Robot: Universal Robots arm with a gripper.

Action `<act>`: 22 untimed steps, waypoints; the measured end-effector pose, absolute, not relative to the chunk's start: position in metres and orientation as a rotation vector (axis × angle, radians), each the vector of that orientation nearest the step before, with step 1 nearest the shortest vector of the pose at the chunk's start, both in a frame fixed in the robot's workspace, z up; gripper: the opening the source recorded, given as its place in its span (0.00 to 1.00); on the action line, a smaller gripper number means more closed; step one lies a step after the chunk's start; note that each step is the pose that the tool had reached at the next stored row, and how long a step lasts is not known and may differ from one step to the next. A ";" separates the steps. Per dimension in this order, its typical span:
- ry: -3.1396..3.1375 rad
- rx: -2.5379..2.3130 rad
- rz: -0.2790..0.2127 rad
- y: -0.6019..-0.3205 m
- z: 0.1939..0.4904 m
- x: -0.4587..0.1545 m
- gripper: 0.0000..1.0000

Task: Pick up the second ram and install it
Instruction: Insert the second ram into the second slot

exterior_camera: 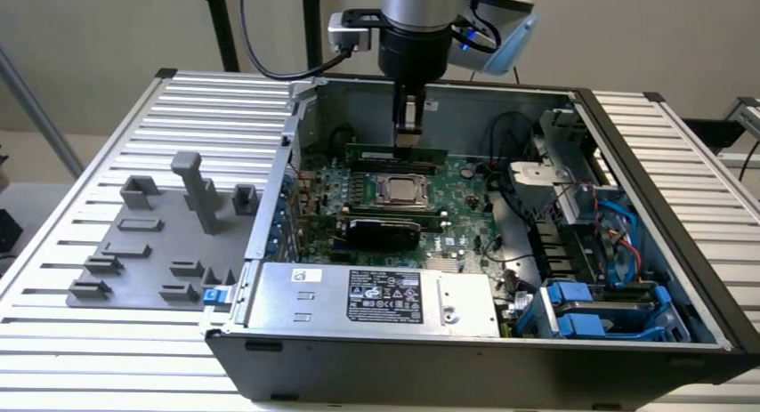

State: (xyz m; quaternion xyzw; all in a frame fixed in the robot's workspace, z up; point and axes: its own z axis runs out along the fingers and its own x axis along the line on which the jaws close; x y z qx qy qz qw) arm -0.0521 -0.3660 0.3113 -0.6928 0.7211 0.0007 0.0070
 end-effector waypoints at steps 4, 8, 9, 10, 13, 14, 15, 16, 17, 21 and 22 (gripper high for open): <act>2.255 -2.167 0.002 -0.368 0.304 -0.052 0.13; 2.255 -2.167 0.002 -0.370 0.297 -0.052 0.13; 2.255 -2.167 0.002 -0.371 0.295 -0.052 0.13; 2.255 -2.167 0.002 -0.371 0.293 -0.052 0.13; 2.255 -2.167 0.002 -0.372 0.288 -0.052 0.13; 2.255 -2.167 0.003 -0.372 0.286 -0.052 0.13; 2.255 -2.166 0.003 -0.372 0.284 -0.052 0.13; 2.255 -2.166 0.003 -0.372 0.282 -0.052 0.13; 2.255 -2.166 0.003 -0.372 0.280 -0.051 0.13; 2.255 -2.166 0.003 -0.373 0.273 -0.050 0.13; 2.255 -2.166 0.003 -0.373 0.271 -0.050 0.13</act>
